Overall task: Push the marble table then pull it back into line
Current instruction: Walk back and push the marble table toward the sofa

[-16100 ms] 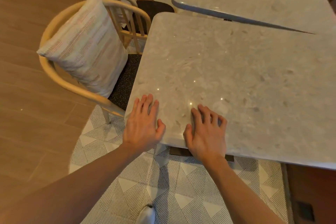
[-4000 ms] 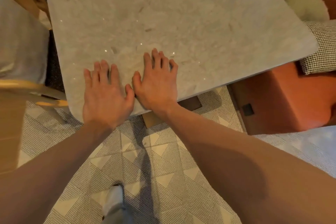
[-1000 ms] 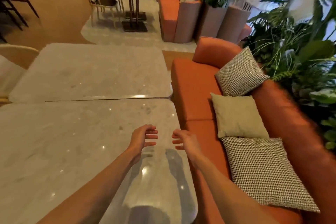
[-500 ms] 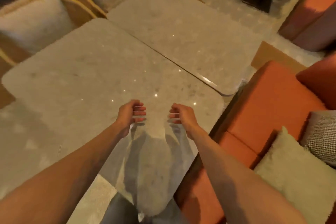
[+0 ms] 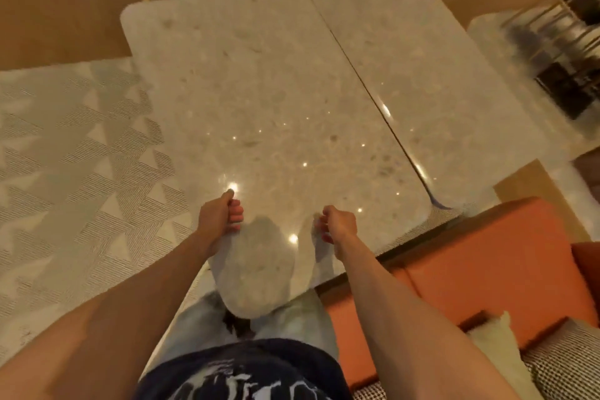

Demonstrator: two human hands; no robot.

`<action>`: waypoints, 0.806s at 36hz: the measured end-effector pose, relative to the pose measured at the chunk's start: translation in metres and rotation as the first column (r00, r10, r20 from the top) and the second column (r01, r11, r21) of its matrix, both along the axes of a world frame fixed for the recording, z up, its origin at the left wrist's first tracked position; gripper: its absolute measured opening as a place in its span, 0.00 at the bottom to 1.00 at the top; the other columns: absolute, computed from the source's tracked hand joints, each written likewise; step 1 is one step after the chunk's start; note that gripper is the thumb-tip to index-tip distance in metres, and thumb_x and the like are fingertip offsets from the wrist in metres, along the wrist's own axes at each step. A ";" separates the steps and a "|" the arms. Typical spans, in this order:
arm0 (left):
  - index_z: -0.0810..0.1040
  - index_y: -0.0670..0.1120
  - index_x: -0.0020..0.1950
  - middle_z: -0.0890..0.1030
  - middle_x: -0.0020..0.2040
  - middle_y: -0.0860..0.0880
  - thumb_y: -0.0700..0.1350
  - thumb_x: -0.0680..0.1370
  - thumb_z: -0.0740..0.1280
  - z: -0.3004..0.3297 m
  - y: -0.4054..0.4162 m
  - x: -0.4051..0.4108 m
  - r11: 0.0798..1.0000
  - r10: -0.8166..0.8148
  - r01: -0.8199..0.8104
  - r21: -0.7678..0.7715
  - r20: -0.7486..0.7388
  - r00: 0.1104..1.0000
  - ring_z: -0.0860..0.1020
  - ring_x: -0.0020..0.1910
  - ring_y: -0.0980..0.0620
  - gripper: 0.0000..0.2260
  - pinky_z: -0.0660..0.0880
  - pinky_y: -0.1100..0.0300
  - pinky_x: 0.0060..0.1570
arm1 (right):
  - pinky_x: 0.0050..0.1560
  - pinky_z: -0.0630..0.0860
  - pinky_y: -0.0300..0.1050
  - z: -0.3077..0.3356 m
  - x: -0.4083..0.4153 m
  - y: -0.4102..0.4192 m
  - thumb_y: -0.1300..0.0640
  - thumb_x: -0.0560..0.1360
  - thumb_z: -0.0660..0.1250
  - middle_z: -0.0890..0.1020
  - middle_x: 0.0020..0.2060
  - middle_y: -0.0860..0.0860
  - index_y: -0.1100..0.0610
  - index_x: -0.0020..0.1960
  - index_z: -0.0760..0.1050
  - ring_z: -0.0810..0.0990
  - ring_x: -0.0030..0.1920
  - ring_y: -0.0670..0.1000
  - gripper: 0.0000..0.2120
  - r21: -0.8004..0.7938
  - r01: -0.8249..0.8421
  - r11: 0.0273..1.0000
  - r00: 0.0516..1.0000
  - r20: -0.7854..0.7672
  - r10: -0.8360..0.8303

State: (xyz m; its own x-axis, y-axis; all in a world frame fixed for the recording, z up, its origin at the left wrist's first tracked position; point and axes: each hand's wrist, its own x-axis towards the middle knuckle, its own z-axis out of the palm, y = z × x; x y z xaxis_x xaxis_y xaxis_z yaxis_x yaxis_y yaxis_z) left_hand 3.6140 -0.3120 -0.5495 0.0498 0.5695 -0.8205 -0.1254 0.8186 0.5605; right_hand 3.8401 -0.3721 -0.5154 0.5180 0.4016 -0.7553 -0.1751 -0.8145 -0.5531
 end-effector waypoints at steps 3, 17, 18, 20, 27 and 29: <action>0.79 0.44 0.38 0.79 0.32 0.48 0.49 0.79 0.66 -0.013 -0.034 0.001 0.997 0.058 -0.049 0.060 -0.146 0.988 0.76 0.33 0.50 0.12 0.74 0.55 0.35 | 0.39 0.74 0.51 -0.018 0.030 -0.023 0.56 0.78 0.62 0.83 0.49 0.63 0.66 0.53 0.78 0.80 0.44 0.60 0.14 -0.088 0.073 0.993 0.997 0.025 -0.071; 0.80 0.40 0.38 0.79 0.34 0.41 0.47 0.78 0.67 -0.020 -0.129 0.104 0.903 0.427 -0.402 0.152 -0.432 0.794 0.76 0.35 0.46 0.13 0.76 0.49 0.42 | 0.54 0.80 0.55 -0.067 0.137 -0.064 0.41 0.75 0.67 0.79 0.52 0.59 0.64 0.64 0.76 0.78 0.47 0.57 0.29 -0.213 0.213 0.954 0.959 -0.141 -0.246; 0.79 0.40 0.36 0.78 0.31 0.43 0.46 0.78 0.68 -0.020 -0.138 0.117 0.870 0.482 -0.474 0.138 -0.440 0.758 0.75 0.32 0.47 0.13 0.75 0.52 0.38 | 0.59 0.80 0.56 -0.071 0.143 -0.066 0.41 0.76 0.69 0.79 0.55 0.58 0.62 0.65 0.75 0.78 0.48 0.56 0.29 -0.193 0.240 0.951 0.931 -0.233 -0.282; 0.76 0.40 0.34 0.76 0.27 0.45 0.43 0.77 0.67 -0.021 -0.157 0.141 0.747 0.627 -0.661 0.072 -0.404 0.666 0.74 0.27 0.47 0.13 0.72 0.60 0.28 | 0.64 0.77 0.57 -0.080 0.154 -0.070 0.44 0.78 0.69 0.79 0.59 0.57 0.58 0.68 0.74 0.79 0.52 0.57 0.25 -0.120 0.356 0.927 0.783 -0.503 -0.366; 0.75 0.44 0.66 0.79 0.54 0.45 0.62 0.78 0.66 -0.043 -0.191 0.210 0.517 0.849 -0.810 -0.277 0.044 0.527 0.79 0.47 0.49 0.25 0.76 0.50 0.64 | 0.70 0.71 0.63 -0.094 0.170 -0.076 0.48 0.80 0.67 0.80 0.58 0.62 0.59 0.65 0.73 0.79 0.57 0.63 0.19 -0.060 0.460 0.886 0.540 -0.773 -0.333; 0.76 0.46 0.65 0.79 0.59 0.44 0.63 0.77 0.66 -0.047 -0.180 0.220 0.470 0.880 -0.843 -0.260 0.208 0.427 0.79 0.54 0.45 0.25 0.74 0.44 0.66 | 0.71 0.70 0.65 -0.096 0.174 -0.074 0.48 0.80 0.66 0.80 0.56 0.63 0.60 0.61 0.74 0.79 0.55 0.64 0.17 -0.043 0.437 0.899 0.526 -0.798 -0.294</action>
State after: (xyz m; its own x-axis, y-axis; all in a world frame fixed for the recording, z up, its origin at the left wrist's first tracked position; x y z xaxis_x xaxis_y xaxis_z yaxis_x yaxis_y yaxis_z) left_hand 3.8344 -0.4922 -0.5961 -0.1910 0.3646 -0.9114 -0.9270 0.2384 0.2896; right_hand 4.0136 -0.4459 -0.6110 -0.1035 0.4544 -0.8848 -0.8515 -0.5002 -0.1573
